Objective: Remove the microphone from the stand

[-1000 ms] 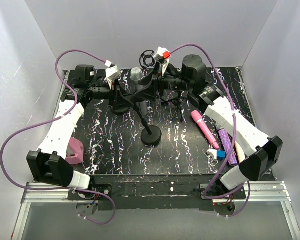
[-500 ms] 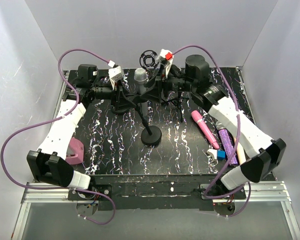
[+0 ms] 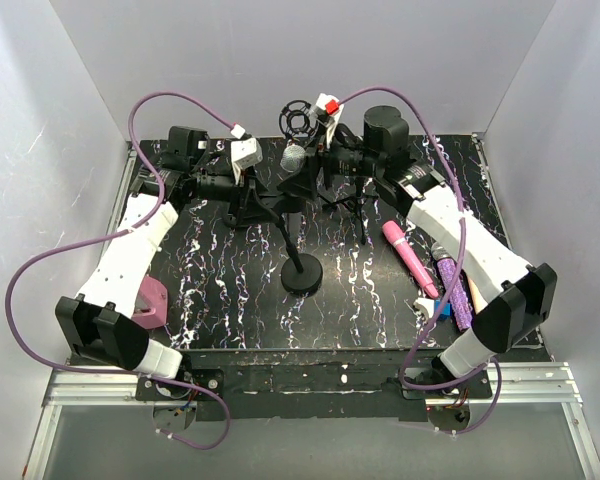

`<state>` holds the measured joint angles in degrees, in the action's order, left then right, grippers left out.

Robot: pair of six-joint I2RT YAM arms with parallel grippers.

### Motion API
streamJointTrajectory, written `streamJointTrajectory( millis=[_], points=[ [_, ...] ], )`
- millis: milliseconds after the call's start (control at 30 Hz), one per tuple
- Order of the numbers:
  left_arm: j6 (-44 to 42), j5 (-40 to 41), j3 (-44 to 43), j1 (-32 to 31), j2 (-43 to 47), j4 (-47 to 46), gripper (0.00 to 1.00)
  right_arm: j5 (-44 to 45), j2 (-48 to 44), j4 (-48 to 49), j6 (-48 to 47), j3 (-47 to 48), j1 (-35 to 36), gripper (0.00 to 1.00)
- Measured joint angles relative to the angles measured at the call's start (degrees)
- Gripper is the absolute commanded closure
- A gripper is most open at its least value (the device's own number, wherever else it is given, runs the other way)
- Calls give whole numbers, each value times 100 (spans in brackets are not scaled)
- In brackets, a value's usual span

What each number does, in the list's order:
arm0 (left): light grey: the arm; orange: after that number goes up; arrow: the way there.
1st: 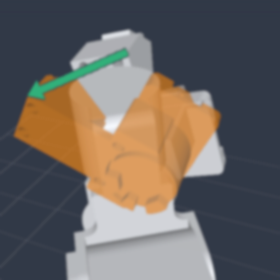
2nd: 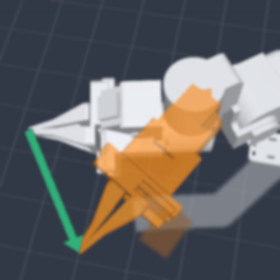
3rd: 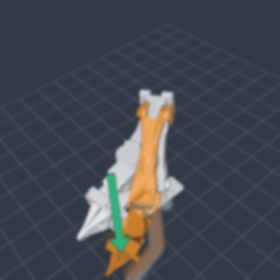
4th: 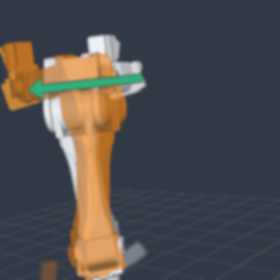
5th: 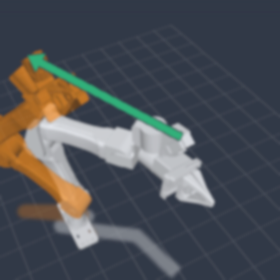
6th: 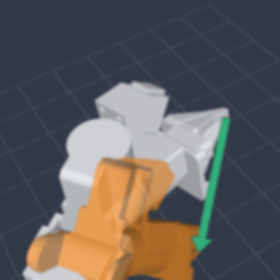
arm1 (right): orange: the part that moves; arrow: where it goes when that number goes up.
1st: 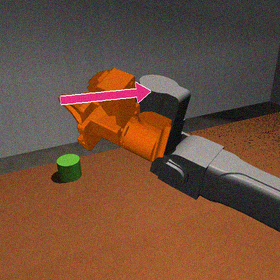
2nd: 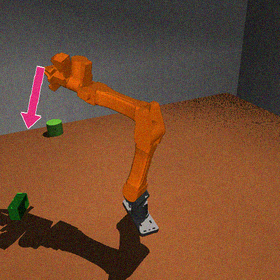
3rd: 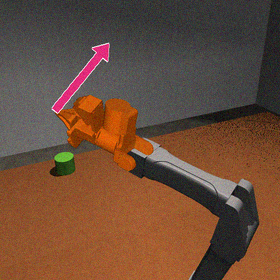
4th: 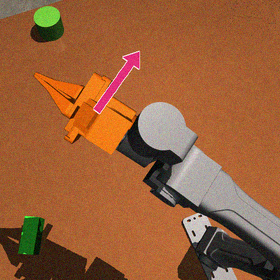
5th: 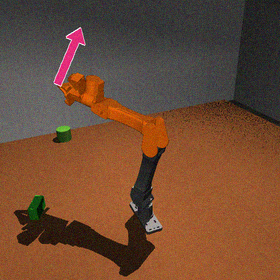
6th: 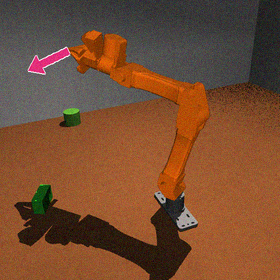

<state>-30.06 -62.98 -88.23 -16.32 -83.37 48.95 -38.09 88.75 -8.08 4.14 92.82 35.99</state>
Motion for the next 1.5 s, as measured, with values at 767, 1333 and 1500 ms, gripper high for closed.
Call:
streamJointTrajectory(
  millis=[767, 1333, 1500],
  points=[
    [946, 485, 249, -328, 111, -763, 34, -282, -133, 426, 28, -350, -28, 80],
    [804, 566, 190, -428, 109, -728, 78, -146, -140, 332, 9, -286, -24, 99],
    [713, 592, 179, -428, 109, -680, 25, -114, -140, 98, -4, -190, -26, 99]
  ],
)
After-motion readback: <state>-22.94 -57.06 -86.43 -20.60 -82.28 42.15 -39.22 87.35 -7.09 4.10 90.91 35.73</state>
